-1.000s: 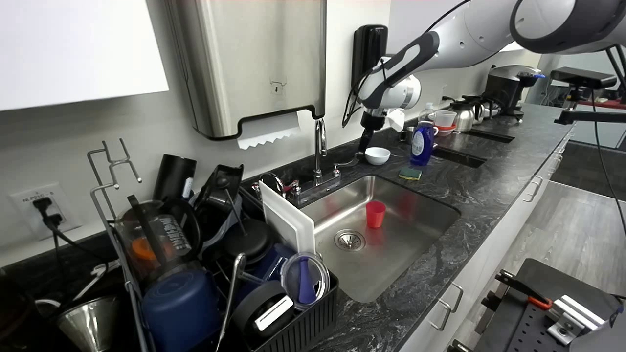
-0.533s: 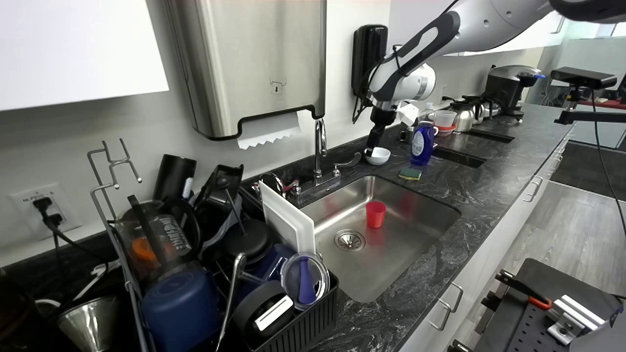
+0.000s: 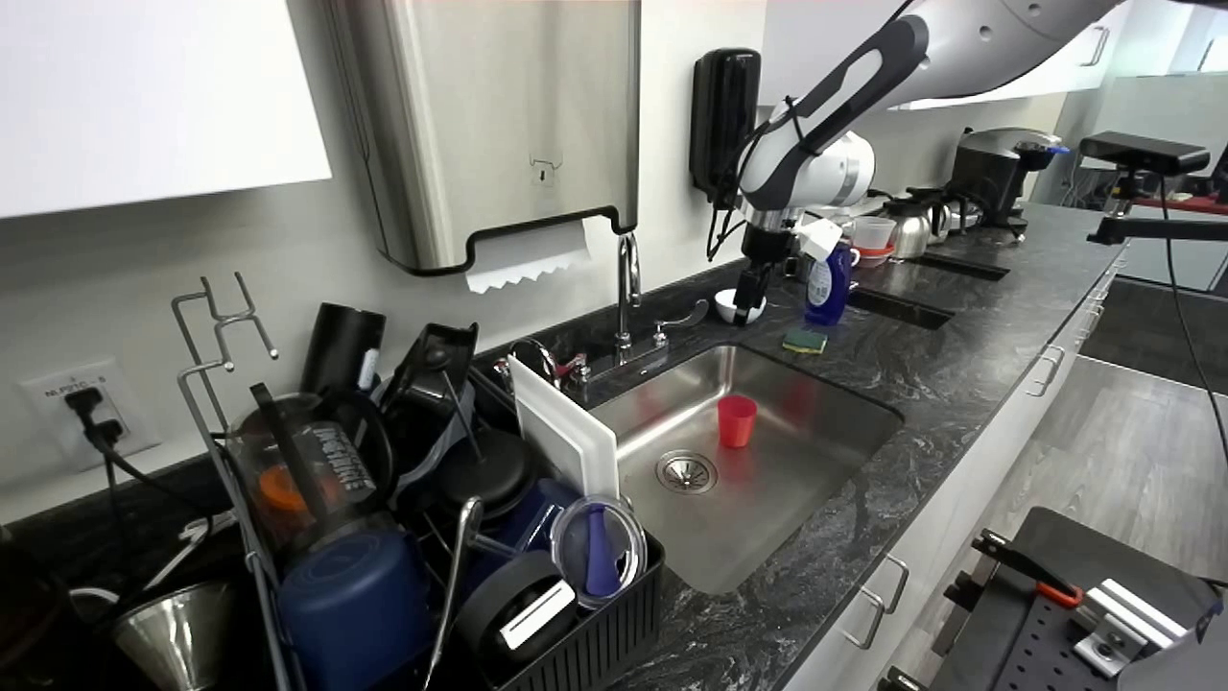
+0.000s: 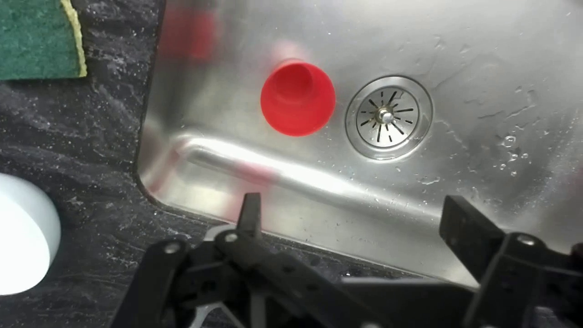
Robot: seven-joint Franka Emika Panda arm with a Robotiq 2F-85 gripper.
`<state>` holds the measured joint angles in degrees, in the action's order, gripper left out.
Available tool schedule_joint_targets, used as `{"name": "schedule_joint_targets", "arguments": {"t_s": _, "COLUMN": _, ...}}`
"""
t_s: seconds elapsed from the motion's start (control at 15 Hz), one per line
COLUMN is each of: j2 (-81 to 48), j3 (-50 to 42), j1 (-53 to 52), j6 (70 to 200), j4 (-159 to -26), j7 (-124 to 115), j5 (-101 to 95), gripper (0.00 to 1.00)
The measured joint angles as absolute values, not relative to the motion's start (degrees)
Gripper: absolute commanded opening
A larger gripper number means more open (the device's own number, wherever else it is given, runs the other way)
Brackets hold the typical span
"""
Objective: Push the right faucet handle backwards, take the red cup out of the sink
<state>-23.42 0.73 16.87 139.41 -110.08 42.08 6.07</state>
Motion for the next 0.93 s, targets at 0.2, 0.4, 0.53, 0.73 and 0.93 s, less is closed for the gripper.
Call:
{"name": "schedule_joint_targets", "arguments": {"t_s": 0.2, "j2": -23.5, "j3": 0.7, "j1": 16.7, "j6": 139.4, "j4": -111.3, "j7": 41.2, "j5": 6.1, "gripper": 1.0}}
{"name": "schedule_joint_targets", "arguments": {"t_s": 0.4, "j2": -24.6, "j3": 0.7, "j1": 16.3, "j6": 139.4, "j4": -111.5, "j7": 41.1, "j5": 6.1, "gripper": 1.0}}
{"name": "schedule_joint_targets", "arguments": {"t_s": 0.53, "j2": -25.7, "j3": 0.8, "j1": 16.0, "j6": 139.5, "j4": -111.5, "j7": 41.1, "j5": 6.1, "gripper": 1.0}}
{"name": "schedule_joint_targets", "arguments": {"t_s": 0.73, "j2": -26.6, "j3": 1.1, "j1": 15.5, "j6": 139.5, "j4": -111.2, "j7": 41.1, "j5": 6.1, "gripper": 1.0}}
{"name": "schedule_joint_targets", "arguments": {"t_s": 0.93, "j2": -26.6, "j3": 1.1, "j1": 15.4, "j6": 139.5, "j4": -110.7, "j7": 41.1, "j5": 6.1, "gripper": 1.0}}
